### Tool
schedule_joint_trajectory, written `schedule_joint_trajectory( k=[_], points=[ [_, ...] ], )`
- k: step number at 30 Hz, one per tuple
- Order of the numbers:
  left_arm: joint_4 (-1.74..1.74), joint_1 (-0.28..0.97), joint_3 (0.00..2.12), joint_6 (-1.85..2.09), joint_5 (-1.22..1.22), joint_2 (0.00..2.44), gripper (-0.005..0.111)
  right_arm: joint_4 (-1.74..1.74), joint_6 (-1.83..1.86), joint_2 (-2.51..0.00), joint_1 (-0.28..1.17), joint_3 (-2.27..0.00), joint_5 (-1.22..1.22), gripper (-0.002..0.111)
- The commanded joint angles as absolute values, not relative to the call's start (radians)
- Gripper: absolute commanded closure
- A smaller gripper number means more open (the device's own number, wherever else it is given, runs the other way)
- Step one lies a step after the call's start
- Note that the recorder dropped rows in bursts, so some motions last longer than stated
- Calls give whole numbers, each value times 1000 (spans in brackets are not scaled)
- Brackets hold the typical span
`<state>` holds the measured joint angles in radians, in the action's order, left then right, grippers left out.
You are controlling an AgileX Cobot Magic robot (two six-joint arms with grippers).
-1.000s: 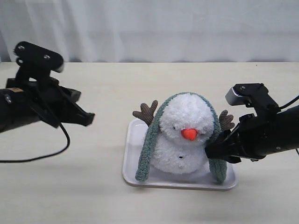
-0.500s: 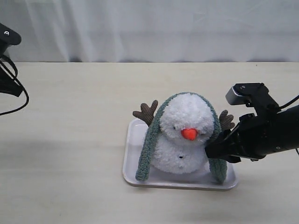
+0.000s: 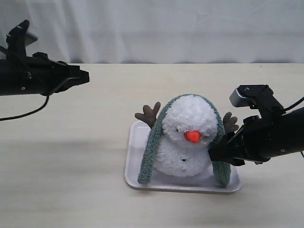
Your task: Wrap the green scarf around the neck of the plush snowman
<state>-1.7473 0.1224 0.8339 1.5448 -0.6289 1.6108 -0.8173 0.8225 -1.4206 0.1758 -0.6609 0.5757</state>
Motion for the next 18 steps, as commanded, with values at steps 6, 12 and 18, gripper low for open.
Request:
schedule_joint_trajectory(
  k=[6,12,18],
  points=[
    [-677,158,822,746,-240,1598,107,-806,822,-1419,177,-656,580,60],
    [-194,235,822,353,-134,1583,107,-804,822,-1419,177,-655,577,60],
    [69,246,822,87,-115,1583,107,-804,822,-1419,177,-655,577,60]
  ],
)
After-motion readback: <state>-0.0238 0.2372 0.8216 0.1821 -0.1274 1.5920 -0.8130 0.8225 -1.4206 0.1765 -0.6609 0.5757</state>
